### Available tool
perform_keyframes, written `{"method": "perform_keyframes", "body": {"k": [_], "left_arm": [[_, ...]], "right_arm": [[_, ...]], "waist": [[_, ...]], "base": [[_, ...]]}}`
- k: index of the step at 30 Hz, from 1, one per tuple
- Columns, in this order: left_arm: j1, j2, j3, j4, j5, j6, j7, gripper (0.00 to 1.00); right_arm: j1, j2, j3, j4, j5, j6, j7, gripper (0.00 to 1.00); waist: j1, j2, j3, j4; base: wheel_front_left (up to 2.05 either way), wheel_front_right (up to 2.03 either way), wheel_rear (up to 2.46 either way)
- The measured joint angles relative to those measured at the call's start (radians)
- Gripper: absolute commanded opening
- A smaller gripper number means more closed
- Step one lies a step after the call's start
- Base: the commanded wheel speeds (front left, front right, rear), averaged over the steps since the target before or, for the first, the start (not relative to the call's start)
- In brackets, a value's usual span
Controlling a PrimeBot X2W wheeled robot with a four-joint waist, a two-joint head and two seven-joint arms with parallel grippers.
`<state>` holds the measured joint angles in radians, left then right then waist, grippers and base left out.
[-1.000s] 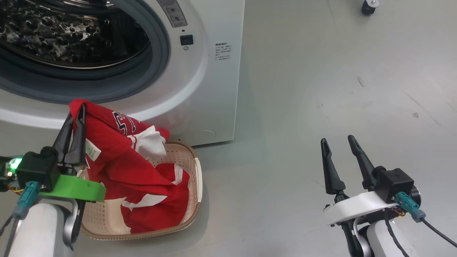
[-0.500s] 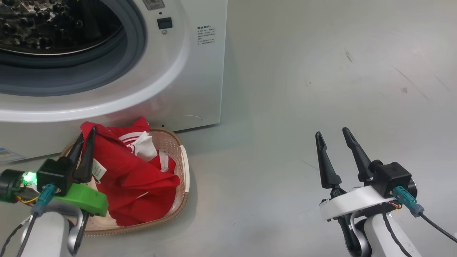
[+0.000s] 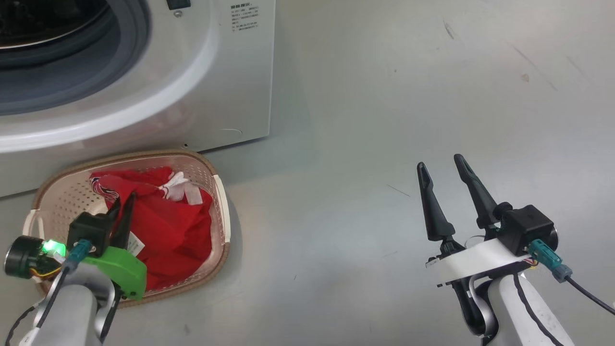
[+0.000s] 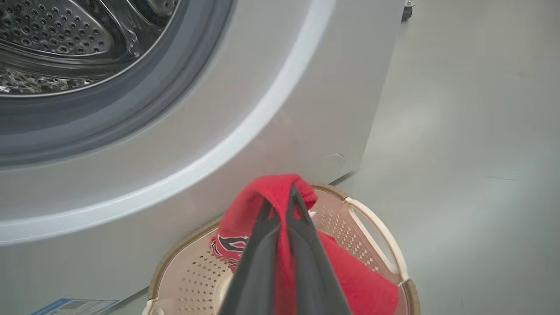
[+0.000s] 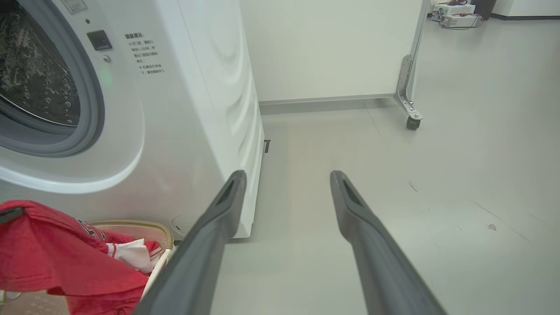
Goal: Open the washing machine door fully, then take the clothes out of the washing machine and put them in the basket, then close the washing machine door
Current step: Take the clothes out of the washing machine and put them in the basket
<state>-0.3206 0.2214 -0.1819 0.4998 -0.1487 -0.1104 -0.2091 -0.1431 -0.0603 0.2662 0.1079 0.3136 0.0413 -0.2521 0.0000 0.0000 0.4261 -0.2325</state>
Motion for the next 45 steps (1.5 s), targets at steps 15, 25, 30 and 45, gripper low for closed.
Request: {"method": "perform_keyframes", "body": {"k": [15,25,30,45], "left_arm": [[-0.087,-0.007,0.087,0.261,-0.094,-0.001,0.061,0.00],[-0.117,0.005,0.101,0.412,-0.101,0.000,0.119,0.00],[-0.149,0.005,0.129,0.458,-0.129,0.009,0.129,0.00],[-0.307,-0.007,0.153,0.510,-0.151,0.008,0.111,0.00]], "right_arm": [[-0.025,0.002,-0.017,-0.028,-0.029,-0.019,0.000,1.00],[-0.041,0.000,-0.007,-0.035,-0.055,-0.019,0.000,1.00],[-0.055,-0.002,-0.007,-0.044,-0.063,-0.024,0.000,1.00],[-0.061,-0.011,-0.002,-0.072,-0.084,-0.035,0.000,1.00]], "waist": [[0.0000,0.0000,0.108,-0.028],[0.0000,0.0000,0.146,-0.020],[0.0000,0.0000,0.165,-0.022],[0.0000,0.0000,0.230,-0.017]], "base": [[0.00,0.00,0.00],[0.00,0.00,0.00],[0.00,0.00,0.00],[0.00,0.00,0.00]]}}
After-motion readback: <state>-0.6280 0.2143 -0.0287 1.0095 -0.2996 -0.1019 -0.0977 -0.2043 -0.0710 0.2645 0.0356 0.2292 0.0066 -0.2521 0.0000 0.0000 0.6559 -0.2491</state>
